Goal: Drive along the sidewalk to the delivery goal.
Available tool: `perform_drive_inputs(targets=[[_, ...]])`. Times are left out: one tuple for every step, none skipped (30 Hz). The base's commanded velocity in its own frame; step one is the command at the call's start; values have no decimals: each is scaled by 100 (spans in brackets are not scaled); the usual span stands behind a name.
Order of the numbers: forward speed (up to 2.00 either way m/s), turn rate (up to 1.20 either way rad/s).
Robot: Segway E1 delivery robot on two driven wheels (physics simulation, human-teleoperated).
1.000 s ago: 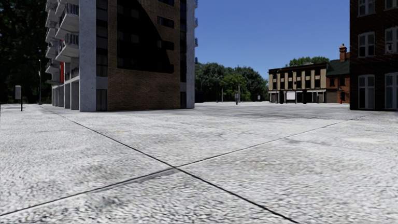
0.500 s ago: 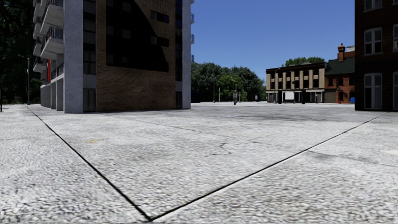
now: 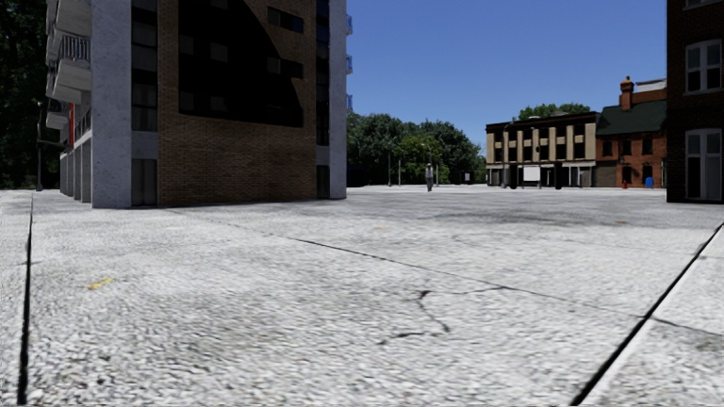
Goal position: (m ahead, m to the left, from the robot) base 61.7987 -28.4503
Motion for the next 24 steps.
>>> perform_drive_inputs(targets=[[200,0],[200,0],[200,0],[200,0],[200,0],[200,0],[200,0],[200,0],[200,0],[200,0],[200,0],[200,0],[200,0],[200,0],[200,0],[200,0],[200,0],[200,0],[200,0],[200,0],[200,0],[200,0],[200,0],[200,0]])
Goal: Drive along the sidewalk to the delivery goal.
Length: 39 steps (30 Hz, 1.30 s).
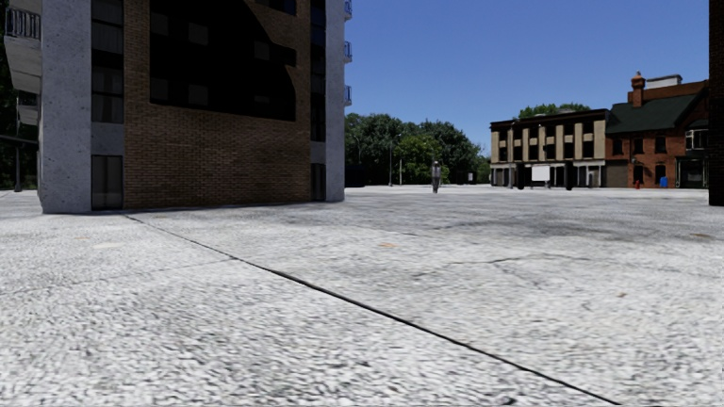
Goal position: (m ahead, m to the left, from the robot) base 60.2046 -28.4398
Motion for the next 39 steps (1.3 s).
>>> perform_drive_inputs(targets=[[200,0],[200,0],[200,0],[200,0],[200,0],[200,0],[200,0],[200,0],[200,0],[200,0],[200,0],[200,0],[200,0],[200,0],[200,0],[200,0],[200,0],[200,0],[200,0],[200,0],[200,0],[200,0],[200,0],[200,0],[200,0],[200,0],[200,0],[200,0],[200,0],[200,0],[200,0],[200,0],[200,0],[200,0],[200,0],[200,0],[200,0],[200,0],[200,0]])
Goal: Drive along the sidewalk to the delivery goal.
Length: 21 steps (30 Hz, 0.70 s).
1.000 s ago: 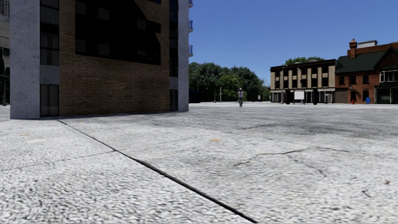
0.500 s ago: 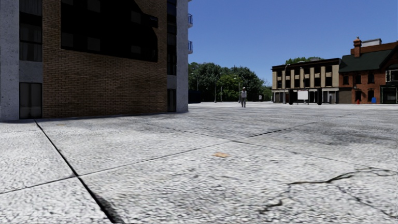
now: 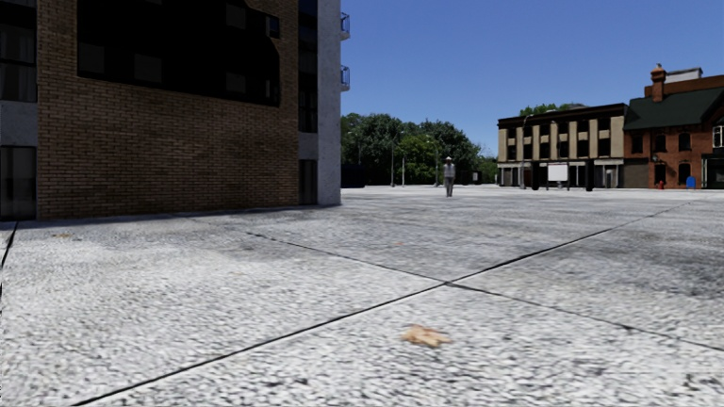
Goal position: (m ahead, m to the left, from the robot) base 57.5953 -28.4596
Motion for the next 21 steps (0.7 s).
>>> perform_drive_inputs(targets=[[200,0],[200,0],[200,0],[200,0],[200,0],[200,0],[200,0],[200,0],[200,0],[200,0],[200,0],[200,0],[200,-7],[200,-12],[200,-14],[200,-14],[200,-15],[200,-17],[200,-17],[200,-20],[200,-25]])
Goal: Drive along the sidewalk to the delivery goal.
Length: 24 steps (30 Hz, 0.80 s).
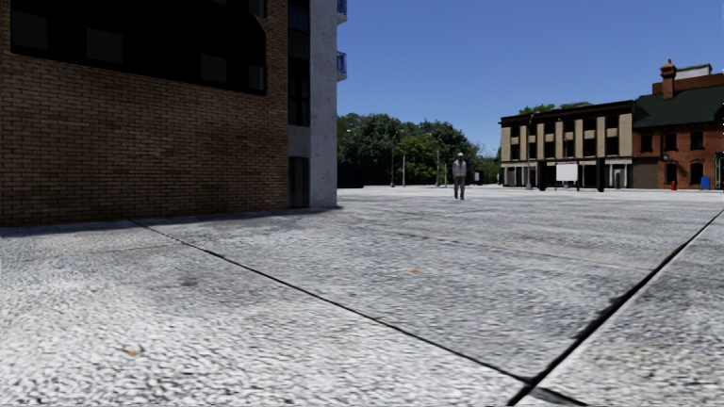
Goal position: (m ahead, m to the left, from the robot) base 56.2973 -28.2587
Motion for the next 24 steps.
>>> perform_drive_inputs(targets=[[200,-30],[200,-30],[200,-32],[200,-32],[200,-32],[200,-32],[200,-32],[200,-32],[200,-32],[200,-32],[200,-32],[200,-32],[200,-32],[200,-32],[200,-17],[200,0],[200,0],[200,0],[200,0],[200,0],[200,0],[200,0],[200,0],[200,0]])
